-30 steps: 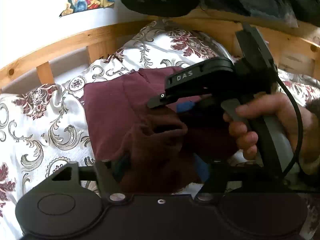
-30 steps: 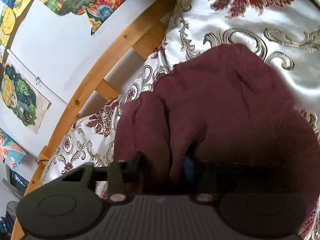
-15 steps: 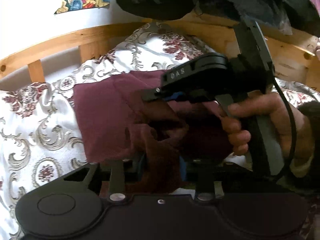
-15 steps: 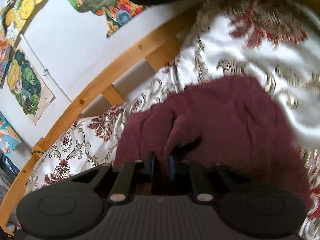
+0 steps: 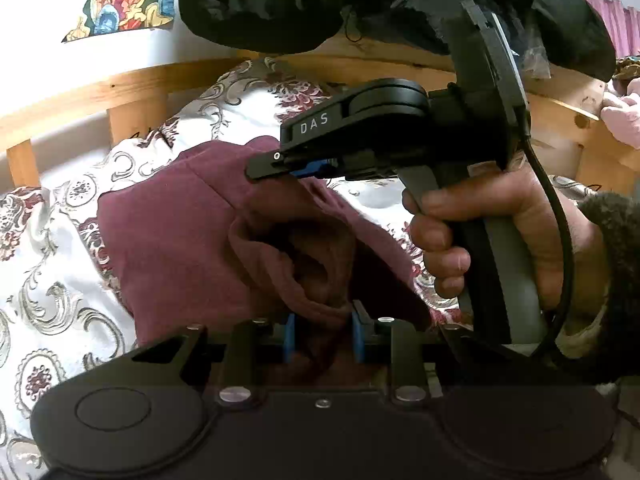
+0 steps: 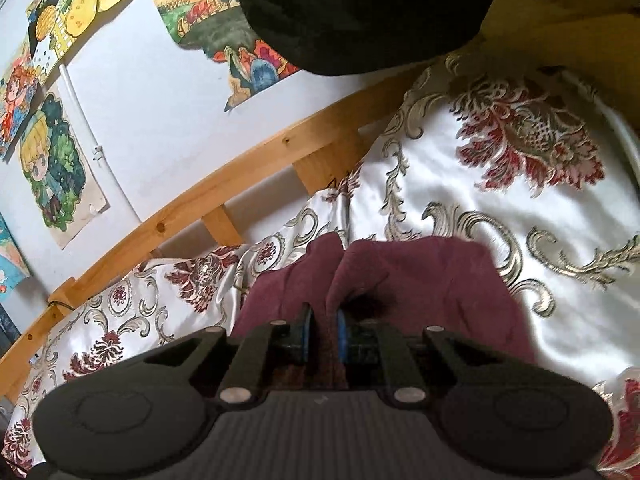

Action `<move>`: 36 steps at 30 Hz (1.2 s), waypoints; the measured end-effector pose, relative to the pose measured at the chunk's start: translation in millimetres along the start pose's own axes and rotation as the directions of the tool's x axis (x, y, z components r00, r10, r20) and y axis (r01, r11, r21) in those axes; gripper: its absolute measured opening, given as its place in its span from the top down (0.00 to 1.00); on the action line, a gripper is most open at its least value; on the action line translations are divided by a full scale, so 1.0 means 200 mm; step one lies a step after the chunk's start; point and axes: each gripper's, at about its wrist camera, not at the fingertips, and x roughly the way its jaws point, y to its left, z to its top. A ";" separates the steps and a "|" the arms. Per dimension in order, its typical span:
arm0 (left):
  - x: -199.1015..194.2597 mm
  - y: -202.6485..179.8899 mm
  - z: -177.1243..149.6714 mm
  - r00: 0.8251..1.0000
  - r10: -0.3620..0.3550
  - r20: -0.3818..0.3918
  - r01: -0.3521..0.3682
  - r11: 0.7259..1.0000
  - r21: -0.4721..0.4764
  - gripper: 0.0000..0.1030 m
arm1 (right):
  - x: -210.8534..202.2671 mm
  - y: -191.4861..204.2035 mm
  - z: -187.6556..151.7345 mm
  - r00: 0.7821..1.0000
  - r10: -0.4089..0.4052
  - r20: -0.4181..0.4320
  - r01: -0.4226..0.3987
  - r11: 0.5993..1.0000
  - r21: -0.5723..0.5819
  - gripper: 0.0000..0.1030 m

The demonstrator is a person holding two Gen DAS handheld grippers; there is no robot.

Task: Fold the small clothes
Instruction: 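Lift the shirt with both tools to fold it over again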

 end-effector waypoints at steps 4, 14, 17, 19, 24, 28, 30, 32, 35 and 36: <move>0.02 0.00 0.01 1.000 -0.026 0.010 0.026 1.000 -0.012 0.73 | -0.04 -0.01 0.02 1.000 -0.030 0.010 0.030 0.999 -0.017 0.86; 0.06 -0.07 0.03 0.996 -0.087 0.027 0.086 0.996 0.035 0.73 | -0.13 -0.09 0.04 0.994 -0.105 0.024 0.105 0.994 -0.010 0.86; 0.07 -0.08 0.04 0.995 -0.095 0.029 0.094 0.995 0.044 0.73 | -0.15 -0.11 0.05 0.993 -0.114 0.025 0.114 0.993 -0.007 0.86; 0.08 -0.08 0.03 0.995 -0.099 0.029 0.098 0.994 0.044 0.73 | -0.16 -0.11 0.05 0.993 -0.118 0.024 0.118 0.993 -0.005 0.86; 0.09 -0.09 0.04 0.994 -0.107 0.027 0.106 0.993 0.043 0.73 | -0.17 -0.11 0.05 0.992 -0.128 0.023 0.128 0.992 -0.006 0.86; 0.09 -0.10 0.04 0.993 -0.117 0.024 0.116 0.993 0.036 0.73 | -0.19 -0.13 0.03 0.990 -0.142 0.020 0.142 0.990 -0.001 0.86; 0.09 -0.10 0.04 0.992 -0.127 0.021 0.127 0.992 0.019 0.73 | -0.21 -0.14 0.02 0.988 -0.154 0.013 0.154 0.988 0.004 0.86; 0.10 -0.10 0.04 0.991 -0.134 0.019 0.134 0.991 0.006 0.73 | -0.21 -0.17 0.01 0.987 -0.164 0.005 0.164 0.986 0.018 0.86; 0.11 -0.10 0.04 0.990 -0.138 0.016 0.139 0.990 -0.008 0.73 | -0.21 -0.20 0.01 0.986 -0.166 -0.004 0.166 0.985 0.047 0.86; 0.11 -0.10 0.03 0.990 -0.139 0.017 0.139 0.990 -0.012 0.73 | -0.21 -0.21 0.01 0.986 -0.164 -0.003 0.164 0.985 0.052 0.86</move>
